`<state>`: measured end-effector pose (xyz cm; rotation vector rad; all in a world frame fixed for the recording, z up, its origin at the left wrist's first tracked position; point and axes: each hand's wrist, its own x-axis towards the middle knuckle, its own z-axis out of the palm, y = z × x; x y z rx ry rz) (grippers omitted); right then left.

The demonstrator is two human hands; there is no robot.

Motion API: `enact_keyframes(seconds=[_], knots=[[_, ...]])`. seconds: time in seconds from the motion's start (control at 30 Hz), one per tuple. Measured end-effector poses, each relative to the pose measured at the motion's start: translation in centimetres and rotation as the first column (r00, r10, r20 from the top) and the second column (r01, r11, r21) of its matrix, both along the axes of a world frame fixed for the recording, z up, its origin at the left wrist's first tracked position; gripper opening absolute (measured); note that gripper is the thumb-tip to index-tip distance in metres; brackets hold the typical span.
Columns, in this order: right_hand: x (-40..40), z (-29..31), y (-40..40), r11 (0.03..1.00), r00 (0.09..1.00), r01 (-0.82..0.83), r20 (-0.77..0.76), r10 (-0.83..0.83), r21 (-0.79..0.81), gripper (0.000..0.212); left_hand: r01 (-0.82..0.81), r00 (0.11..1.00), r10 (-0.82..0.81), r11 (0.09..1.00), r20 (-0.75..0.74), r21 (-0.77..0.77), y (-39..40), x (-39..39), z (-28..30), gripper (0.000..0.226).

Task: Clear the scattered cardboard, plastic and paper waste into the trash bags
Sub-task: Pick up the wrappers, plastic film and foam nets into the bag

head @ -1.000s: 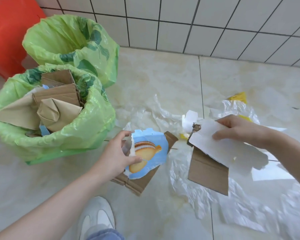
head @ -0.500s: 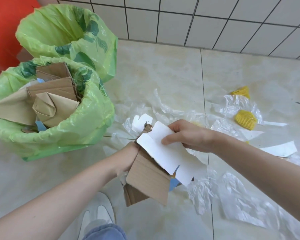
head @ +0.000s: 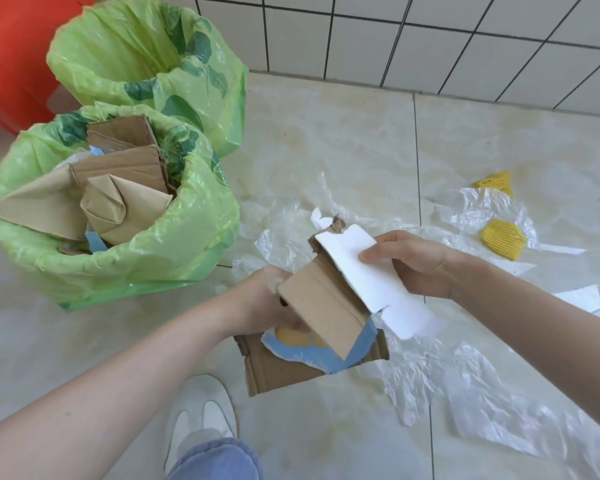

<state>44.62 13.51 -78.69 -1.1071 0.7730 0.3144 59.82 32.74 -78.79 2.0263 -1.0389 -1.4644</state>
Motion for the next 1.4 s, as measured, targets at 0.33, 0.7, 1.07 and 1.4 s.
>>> enact_keyframes(seconds=[0.33,0.7,1.07,1.4], knots=[[-3.0,0.1,-5.9,0.94,0.955,0.271,-0.066,-0.29,-0.208,0.021,-0.307,0.951,0.307,0.952,-0.037,-0.006,2.6,3.1,-1.6,0.025],[-2.0,1.2,-4.7,0.806,0.992,0.088,-0.023,-0.125,-0.585,0.027,-0.503,0.862,0.507,0.855,0.006,-0.124,3.2,3.7,2.1,0.023],[4.7,7.6,-0.6,0.8,0.963,0.227,0.252,-0.098,-0.555,0.017,-0.663,0.708,0.696,0.599,-0.118,-0.448,4.6,6.6,9.7,0.03],[14.5,10.3,5.0,0.886,0.92,0.219,0.388,-0.05,-0.408,0.018,-0.722,0.384,0.904,0.166,-0.189,-0.672,8.2,13.4,12.7,0.012]])
